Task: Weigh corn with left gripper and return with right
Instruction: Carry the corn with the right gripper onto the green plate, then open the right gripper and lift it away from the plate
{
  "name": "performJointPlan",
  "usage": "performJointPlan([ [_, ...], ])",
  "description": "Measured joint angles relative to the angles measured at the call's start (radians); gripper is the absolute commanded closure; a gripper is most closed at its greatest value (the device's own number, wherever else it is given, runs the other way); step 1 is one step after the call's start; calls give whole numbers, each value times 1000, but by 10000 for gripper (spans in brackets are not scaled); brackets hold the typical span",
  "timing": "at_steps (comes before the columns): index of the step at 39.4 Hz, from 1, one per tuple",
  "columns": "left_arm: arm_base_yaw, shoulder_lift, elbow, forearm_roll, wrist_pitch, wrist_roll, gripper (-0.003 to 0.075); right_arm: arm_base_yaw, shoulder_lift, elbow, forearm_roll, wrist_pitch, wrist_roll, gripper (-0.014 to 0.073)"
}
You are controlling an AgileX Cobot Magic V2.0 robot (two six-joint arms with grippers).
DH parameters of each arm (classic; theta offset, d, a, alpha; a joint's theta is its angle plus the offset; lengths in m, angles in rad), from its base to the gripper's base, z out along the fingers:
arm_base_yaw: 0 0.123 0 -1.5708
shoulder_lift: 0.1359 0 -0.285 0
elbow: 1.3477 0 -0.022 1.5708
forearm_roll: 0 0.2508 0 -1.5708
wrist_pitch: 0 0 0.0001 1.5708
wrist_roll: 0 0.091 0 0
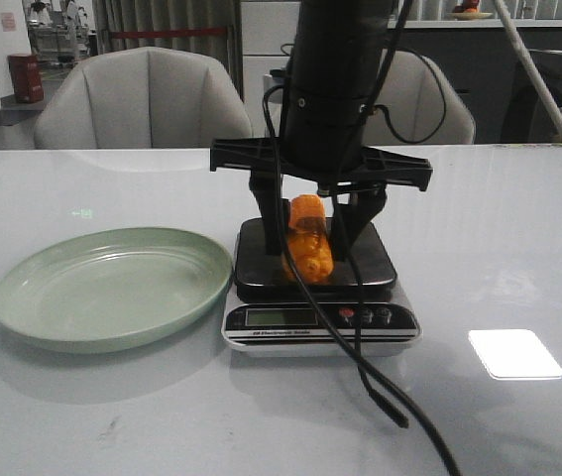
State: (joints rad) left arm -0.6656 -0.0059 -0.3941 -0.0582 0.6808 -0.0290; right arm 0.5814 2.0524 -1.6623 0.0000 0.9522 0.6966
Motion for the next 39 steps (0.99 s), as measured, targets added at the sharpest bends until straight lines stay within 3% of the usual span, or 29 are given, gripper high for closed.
performJointPlan([
  [7, 0, 0, 0, 0, 0, 0, 606, 50, 0, -59, 94, -44, -16, 404],
  [18, 0, 0, 0, 0, 0, 0, 606, 185, 35, -63, 152, -235, -26, 385],
  [21, 0, 0, 0, 0, 0, 0, 606, 201, 57, -63, 159, -262, -26, 335],
  [30, 0, 0, 0, 0, 0, 0, 606, 226, 109, -63, 174, -310, -28, 43],
  [33, 0, 0, 0, 0, 0, 0, 606, 226, 115, -63, 184, -325, -28, 4],
  [39, 0, 0, 0, 0, 0, 0, 606, 225, 117, -63, 190, -329, -28, 3],
])
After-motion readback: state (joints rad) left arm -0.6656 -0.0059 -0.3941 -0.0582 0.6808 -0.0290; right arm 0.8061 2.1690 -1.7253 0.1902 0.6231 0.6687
